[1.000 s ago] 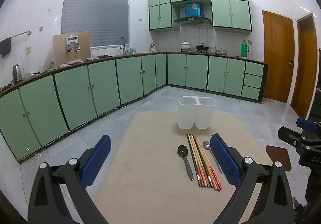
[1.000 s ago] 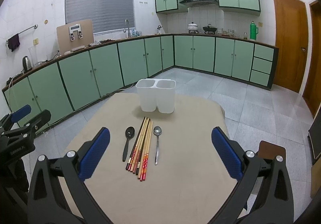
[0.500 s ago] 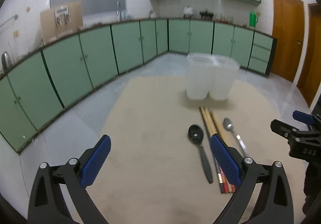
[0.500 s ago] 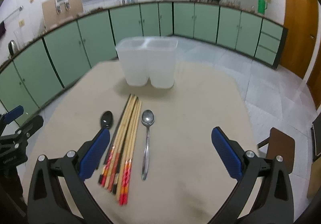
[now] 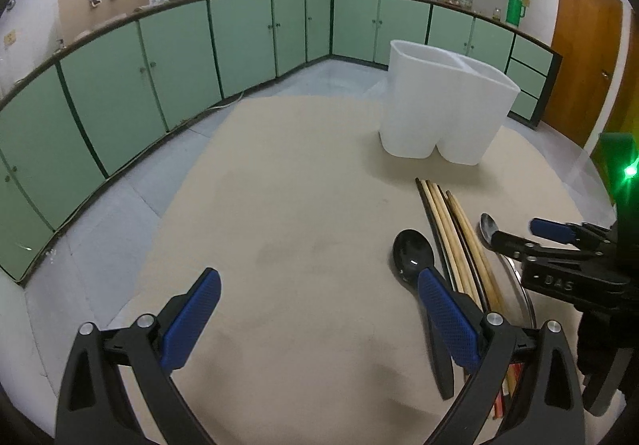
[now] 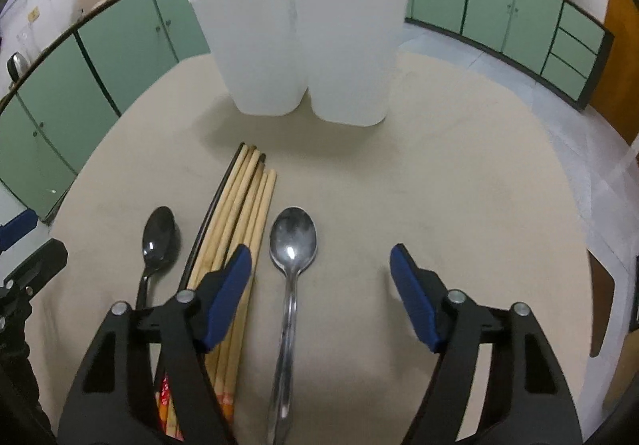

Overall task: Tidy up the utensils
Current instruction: 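Grasp the steel spoon with the right tool while the left tool approaches the black spoon, then grasp the black spoon with the left tool while the right tool lifts the steel spoon, then lower both spoons into the white holder compartments and open both tools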

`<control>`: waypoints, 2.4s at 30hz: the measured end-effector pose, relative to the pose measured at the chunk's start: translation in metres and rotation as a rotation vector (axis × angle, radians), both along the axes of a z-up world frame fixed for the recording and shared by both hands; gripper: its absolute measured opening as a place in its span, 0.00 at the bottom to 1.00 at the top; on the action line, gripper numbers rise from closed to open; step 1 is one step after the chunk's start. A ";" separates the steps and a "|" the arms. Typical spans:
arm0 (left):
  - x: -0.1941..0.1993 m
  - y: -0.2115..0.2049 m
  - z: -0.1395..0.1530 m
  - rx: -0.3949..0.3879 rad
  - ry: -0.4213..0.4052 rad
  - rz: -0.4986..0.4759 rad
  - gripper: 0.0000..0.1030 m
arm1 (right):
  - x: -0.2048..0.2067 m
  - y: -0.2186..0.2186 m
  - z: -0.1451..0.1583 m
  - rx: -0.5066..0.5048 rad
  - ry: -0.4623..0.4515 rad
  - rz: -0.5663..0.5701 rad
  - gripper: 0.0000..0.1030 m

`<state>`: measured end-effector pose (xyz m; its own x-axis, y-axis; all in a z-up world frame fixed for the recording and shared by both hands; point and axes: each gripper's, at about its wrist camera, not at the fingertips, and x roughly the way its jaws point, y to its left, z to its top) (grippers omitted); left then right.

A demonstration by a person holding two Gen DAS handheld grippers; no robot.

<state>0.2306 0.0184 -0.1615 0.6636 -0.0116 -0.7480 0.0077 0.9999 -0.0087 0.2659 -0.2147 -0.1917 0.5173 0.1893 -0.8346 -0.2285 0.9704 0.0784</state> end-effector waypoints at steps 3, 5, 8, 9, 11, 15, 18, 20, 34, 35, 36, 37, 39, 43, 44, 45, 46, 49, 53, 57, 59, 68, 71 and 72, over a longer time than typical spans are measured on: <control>0.007 -0.003 -0.005 -0.006 0.011 -0.009 0.94 | 0.006 0.001 -0.007 0.006 0.024 0.017 0.54; 0.010 -0.005 -0.007 -0.014 0.016 -0.014 0.94 | 0.006 0.003 -0.008 -0.009 0.009 0.028 0.49; 0.014 -0.010 -0.011 -0.020 0.028 -0.029 0.94 | 0.003 0.006 -0.009 -0.025 -0.010 0.049 0.31; 0.015 -0.012 -0.013 -0.022 0.031 -0.034 0.94 | 0.003 0.006 -0.008 -0.022 -0.012 0.057 0.28; 0.019 -0.017 -0.015 -0.027 0.040 -0.043 0.94 | 0.001 0.005 -0.008 -0.024 -0.015 0.063 0.27; 0.027 -0.029 -0.021 -0.024 0.058 -0.059 0.94 | -0.001 0.002 -0.007 -0.024 -0.019 0.065 0.26; 0.032 -0.036 -0.025 -0.015 0.071 -0.068 0.94 | -0.004 -0.006 -0.006 -0.015 -0.014 0.050 0.26; 0.036 -0.041 -0.028 -0.003 0.078 -0.066 0.94 | -0.004 -0.013 -0.005 0.000 -0.008 0.038 0.26; 0.061 -0.036 -0.046 0.003 0.127 -0.024 0.84 | -0.004 -0.012 -0.011 0.005 -0.022 0.033 0.27; 0.062 -0.038 -0.045 0.002 0.121 -0.027 0.80 | -0.005 -0.012 -0.011 0.003 -0.022 0.032 0.27; 0.061 -0.038 -0.043 -0.001 0.111 -0.035 0.70 | -0.007 -0.011 -0.011 0.003 -0.021 0.033 0.27; 0.061 -0.039 -0.041 -0.006 0.108 -0.042 0.59 | -0.007 -0.011 -0.011 0.000 -0.021 0.034 0.27; 0.061 -0.041 -0.038 -0.034 0.099 -0.064 0.41 | -0.007 -0.009 -0.011 -0.003 -0.019 0.033 0.27; 0.052 -0.039 -0.034 -0.125 0.071 -0.091 0.34 | -0.010 -0.009 -0.008 -0.008 -0.029 0.021 0.27; 0.048 -0.038 -0.031 -0.124 0.050 -0.089 0.34 | -0.012 -0.011 -0.005 -0.007 -0.046 0.017 0.27; 0.043 -0.039 -0.026 -0.125 0.031 -0.090 0.34 | -0.015 -0.012 -0.002 -0.005 -0.063 0.013 0.27; 0.036 -0.036 -0.019 -0.132 -0.004 -0.093 0.34 | -0.018 -0.013 0.003 0.001 -0.087 0.010 0.27; 0.022 -0.027 0.004 -0.141 -0.113 -0.094 0.34 | -0.030 -0.017 0.028 0.022 -0.189 0.010 0.27; 0.009 -0.017 0.037 -0.143 -0.254 -0.097 0.34 | -0.040 -0.023 0.060 0.083 -0.280 0.021 0.27; 0.005 -0.019 0.066 -0.126 -0.369 -0.105 0.34 | -0.042 -0.028 0.089 0.134 -0.352 0.031 0.27; 0.008 -0.025 0.078 -0.118 -0.424 -0.117 0.34 | -0.041 -0.030 0.103 0.160 -0.384 0.032 0.26; 0.059 -0.046 0.140 -0.093 -0.611 -0.166 0.34 | -0.007 -0.050 0.178 0.212 -0.509 0.063 0.26; 0.089 -0.055 0.158 -0.084 -0.653 -0.167 0.34 | 0.014 -0.057 0.201 0.218 -0.546 0.057 0.26; 0.094 -0.058 0.162 -0.077 -0.663 -0.166 0.34 | 0.024 -0.059 0.207 0.223 -0.553 0.054 0.26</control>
